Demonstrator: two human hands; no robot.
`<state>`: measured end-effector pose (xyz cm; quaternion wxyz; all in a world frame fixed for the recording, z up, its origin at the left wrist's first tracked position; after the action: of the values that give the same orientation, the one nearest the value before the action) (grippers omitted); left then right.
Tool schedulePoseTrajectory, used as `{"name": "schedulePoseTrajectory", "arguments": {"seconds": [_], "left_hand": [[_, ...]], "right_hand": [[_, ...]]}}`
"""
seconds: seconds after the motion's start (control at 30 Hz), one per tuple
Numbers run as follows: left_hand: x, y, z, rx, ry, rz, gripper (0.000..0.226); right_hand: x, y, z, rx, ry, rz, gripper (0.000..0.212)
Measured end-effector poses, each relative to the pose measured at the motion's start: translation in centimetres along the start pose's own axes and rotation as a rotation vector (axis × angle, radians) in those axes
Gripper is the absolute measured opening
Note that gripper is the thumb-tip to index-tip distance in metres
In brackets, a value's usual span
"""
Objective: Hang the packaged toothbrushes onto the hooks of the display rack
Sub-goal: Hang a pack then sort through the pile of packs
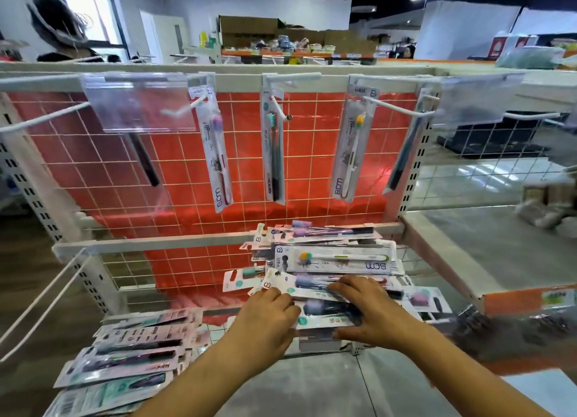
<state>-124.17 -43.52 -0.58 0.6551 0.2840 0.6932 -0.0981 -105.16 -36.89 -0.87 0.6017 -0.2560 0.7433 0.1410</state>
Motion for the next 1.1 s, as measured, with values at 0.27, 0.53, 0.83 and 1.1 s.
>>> {"name": "schedulePoseTrajectory", "arguments": {"seconds": [0.27,0.53,0.83,1.1], "left_hand": [[-1.2,0.6,-0.1,-0.012,-0.081,0.234,0.019],[-2.3,1.6,-0.9,-0.100,-0.118,0.288,0.031],[-2.7,1.5,-1.3,-0.141,-0.160,0.272,0.031],[-4.3,1.2,-2.0,-0.286,-0.145,0.331,0.047]], "right_hand": [[-0.2,0.0,0.4,-0.005,0.068,-0.023,0.096],[-0.8,1.1,0.9,-0.023,0.110,0.032,0.066],[-1.4,1.2,0.3,-0.068,-0.019,0.093,0.052],[-2.3,1.1,-0.2,-0.018,-0.064,0.172,0.054]]}}
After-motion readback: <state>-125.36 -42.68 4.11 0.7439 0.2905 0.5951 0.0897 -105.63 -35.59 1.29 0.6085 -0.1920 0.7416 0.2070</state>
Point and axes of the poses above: each hand's wrist, its own y-axis towards the middle knuckle, its own x-axis out of the palm, z = x × y, the point moved 3 cm from there along y, towards the middle knuckle, and after that the axes turned 3 degrees about x, right-handed, at the moved point
